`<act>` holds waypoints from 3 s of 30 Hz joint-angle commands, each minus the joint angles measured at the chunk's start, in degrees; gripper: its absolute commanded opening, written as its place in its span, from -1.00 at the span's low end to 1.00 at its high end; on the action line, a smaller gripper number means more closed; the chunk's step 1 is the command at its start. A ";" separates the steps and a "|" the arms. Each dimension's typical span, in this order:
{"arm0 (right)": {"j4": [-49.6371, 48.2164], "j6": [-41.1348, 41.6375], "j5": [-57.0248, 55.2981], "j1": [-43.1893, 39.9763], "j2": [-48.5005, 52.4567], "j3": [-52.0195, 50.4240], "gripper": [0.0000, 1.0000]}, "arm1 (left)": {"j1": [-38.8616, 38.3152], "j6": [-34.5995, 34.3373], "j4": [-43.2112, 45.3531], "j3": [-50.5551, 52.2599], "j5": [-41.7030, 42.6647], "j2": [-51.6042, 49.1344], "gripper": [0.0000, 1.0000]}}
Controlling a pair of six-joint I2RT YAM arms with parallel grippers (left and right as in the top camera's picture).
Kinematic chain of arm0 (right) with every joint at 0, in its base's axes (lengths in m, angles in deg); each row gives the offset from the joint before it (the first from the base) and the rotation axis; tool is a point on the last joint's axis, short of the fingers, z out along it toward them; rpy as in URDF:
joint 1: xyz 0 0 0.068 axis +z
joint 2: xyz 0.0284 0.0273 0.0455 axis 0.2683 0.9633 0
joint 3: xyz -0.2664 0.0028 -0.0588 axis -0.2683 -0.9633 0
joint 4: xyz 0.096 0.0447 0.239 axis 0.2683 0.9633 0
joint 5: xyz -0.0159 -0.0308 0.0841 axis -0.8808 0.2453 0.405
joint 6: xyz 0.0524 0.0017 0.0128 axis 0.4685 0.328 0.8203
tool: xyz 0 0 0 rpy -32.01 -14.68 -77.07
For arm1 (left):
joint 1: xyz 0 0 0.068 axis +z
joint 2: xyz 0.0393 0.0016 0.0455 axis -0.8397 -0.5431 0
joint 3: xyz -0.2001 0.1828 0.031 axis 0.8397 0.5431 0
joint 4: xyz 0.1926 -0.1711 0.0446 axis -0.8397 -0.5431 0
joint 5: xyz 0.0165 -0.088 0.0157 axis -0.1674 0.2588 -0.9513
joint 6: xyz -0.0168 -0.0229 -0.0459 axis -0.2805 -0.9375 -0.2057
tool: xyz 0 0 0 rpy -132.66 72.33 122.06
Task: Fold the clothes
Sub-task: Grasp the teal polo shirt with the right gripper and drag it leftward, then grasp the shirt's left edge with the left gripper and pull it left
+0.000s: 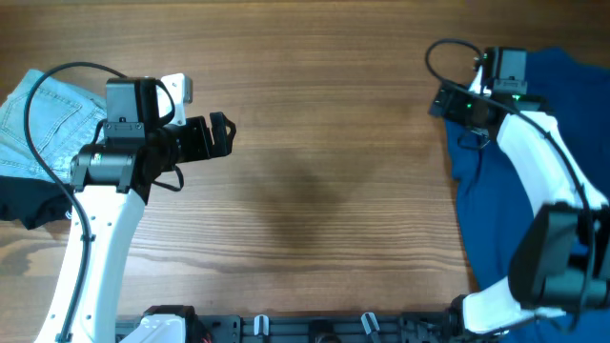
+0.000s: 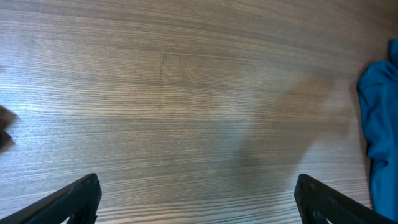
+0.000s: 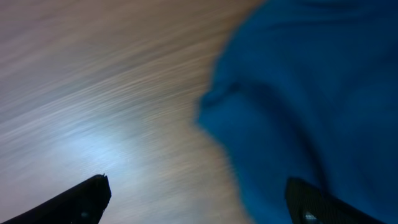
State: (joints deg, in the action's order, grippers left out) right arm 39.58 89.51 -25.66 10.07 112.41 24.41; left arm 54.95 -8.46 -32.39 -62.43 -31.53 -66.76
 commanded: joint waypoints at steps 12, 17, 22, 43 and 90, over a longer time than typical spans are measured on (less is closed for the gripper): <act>-6.25 -5.95 11.28 -6.03 9.90 -2.16 0.65 | 0.13 -0.31 -0.74 -0.90 1.62 0.00 1.00; -5.66 -6.38 13.99 -6.12 11.30 -1.70 -0.91 | 0.13 -0.31 -3.67 -0.90 1.62 0.00 1.00; -1.57 -11.98 27.67 -5.95 -3.34 3.93 -0.91 | 0.13 -0.31 -4.09 -0.90 1.62 0.00 1.00; 8.68 6.12 8.39 28.96 -18.21 6.12 0.41 | -5.31 1.64 0.92 -4.39 -0.33 3.26 0.99; 26.47 9.07 2.38 16.02 -21.64 6.10 0.67 | 11.30 -2.86 20.52 -7.72 -19.43 -24.30 -0.08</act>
State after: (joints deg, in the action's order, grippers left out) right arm 66.33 98.19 -20.94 26.22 87.60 29.65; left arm 64.53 -11.43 -9.74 -69.53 -50.53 -97.65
